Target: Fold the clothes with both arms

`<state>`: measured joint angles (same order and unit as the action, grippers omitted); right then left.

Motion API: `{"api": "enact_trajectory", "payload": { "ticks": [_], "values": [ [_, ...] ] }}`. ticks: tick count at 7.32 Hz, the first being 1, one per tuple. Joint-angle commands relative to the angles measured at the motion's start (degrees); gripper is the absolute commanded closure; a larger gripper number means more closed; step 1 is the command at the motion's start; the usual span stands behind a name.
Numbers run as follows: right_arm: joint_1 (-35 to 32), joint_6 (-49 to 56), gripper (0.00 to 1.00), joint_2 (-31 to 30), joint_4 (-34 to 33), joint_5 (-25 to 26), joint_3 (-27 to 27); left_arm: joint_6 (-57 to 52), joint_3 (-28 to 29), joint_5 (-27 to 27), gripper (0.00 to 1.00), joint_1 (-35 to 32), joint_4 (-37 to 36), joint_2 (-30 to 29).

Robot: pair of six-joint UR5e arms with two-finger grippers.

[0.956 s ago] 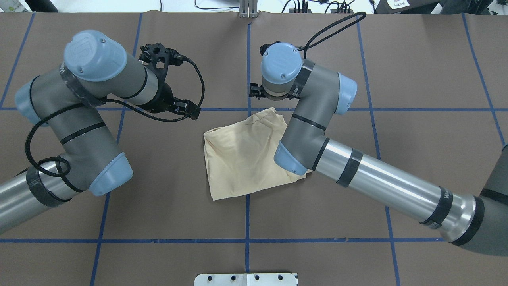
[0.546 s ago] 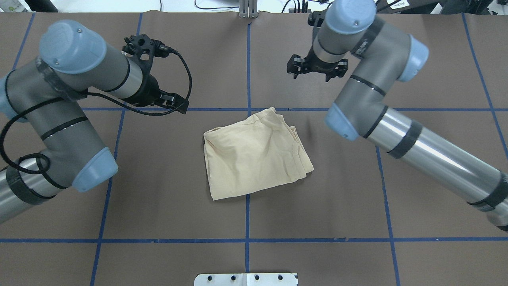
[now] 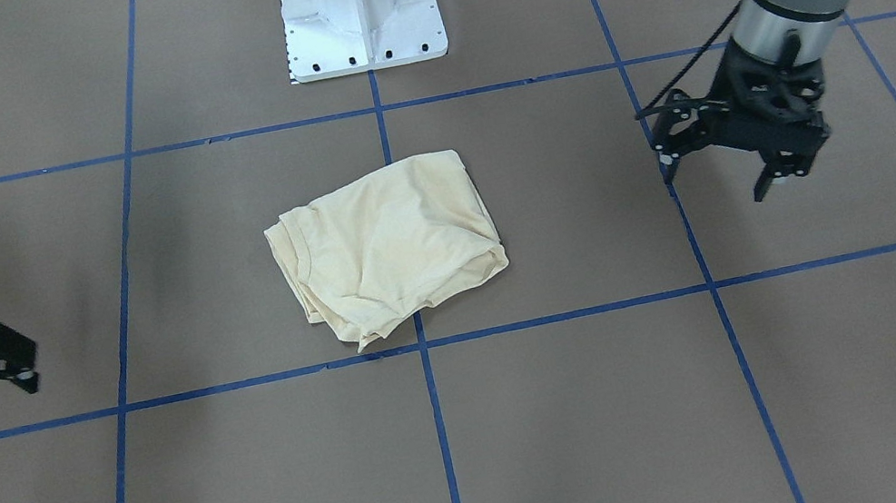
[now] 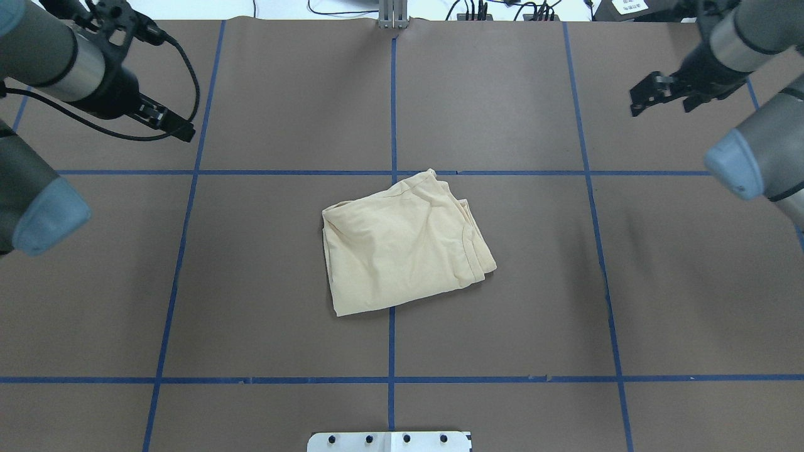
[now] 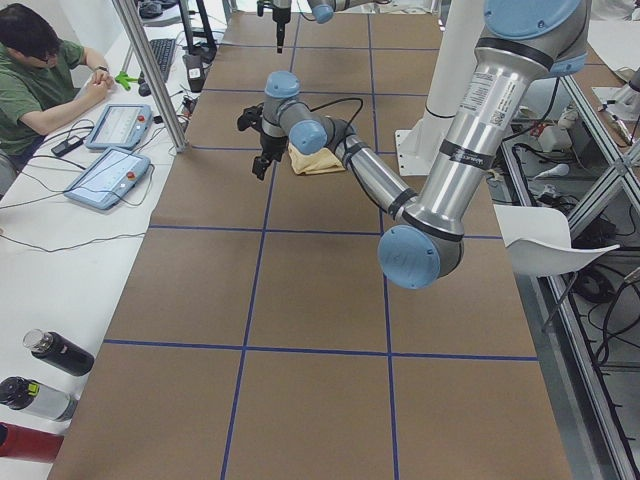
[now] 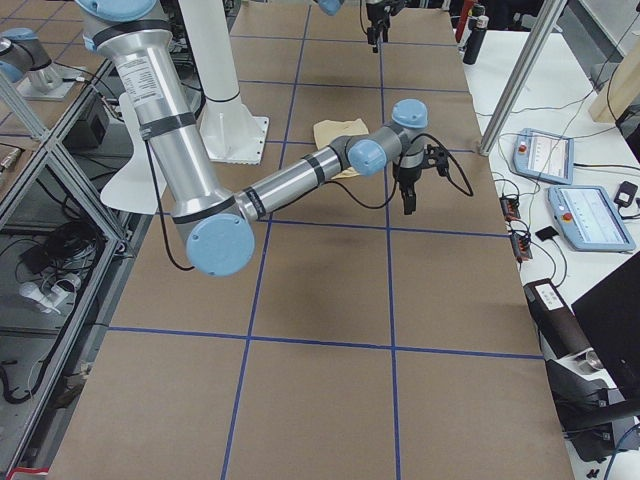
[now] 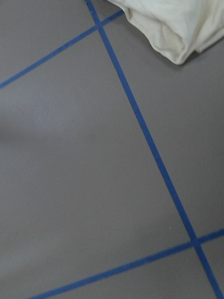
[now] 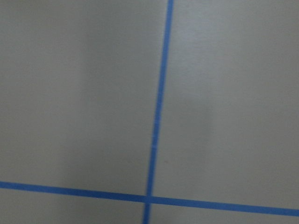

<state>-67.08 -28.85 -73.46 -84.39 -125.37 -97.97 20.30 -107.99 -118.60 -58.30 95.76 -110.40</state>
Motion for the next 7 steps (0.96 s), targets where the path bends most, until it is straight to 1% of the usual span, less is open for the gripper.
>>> {"api": "enact_trajectory", "payload": {
  "ticks": [1,2,3,4,5,6,7],
  "values": [
    [-12.31,22.42,0.0,-12.45,0.19,-3.72,-0.38,-16.28,-0.2,-4.41,0.0,-10.82,-0.66,6.65],
    [-18.03,32.96,0.0,-17.46,-0.15,-6.35,-0.38,-22.0,-0.11,-4.88,0.0,-14.35,-0.58,9.56],
    [-21.83,38.81,0.0,-22.38,0.28,-7.16,-0.47,-25.02,-0.37,-6.1,0.0,-18.39,0.47,14.54],
    [-24.82,39.91,0.0,-24.96,-0.06,-7.25,-1.6,-24.88,-0.55,-7.07,0.0,-21.21,0.91,17.47],
    [-25.72,39.4,0.0,-25.59,-0.5,-7.17,-2.22,-24.96,0.41,-7.08,0.0,-21.59,0.83,19.84],
    [-25.99,39.13,0.0,-24.81,-6.16,-7.08,-4.66,-25.31,1.81,-7.6,0.0,-23.51,1.18,20.13],
    [-26.0,38.87,0.0,-24.55,-13.79,-6.21,-9.47,-25.57,0.26,-8.74,0.0,-25.7,0.83,22.57]
  ]
}}
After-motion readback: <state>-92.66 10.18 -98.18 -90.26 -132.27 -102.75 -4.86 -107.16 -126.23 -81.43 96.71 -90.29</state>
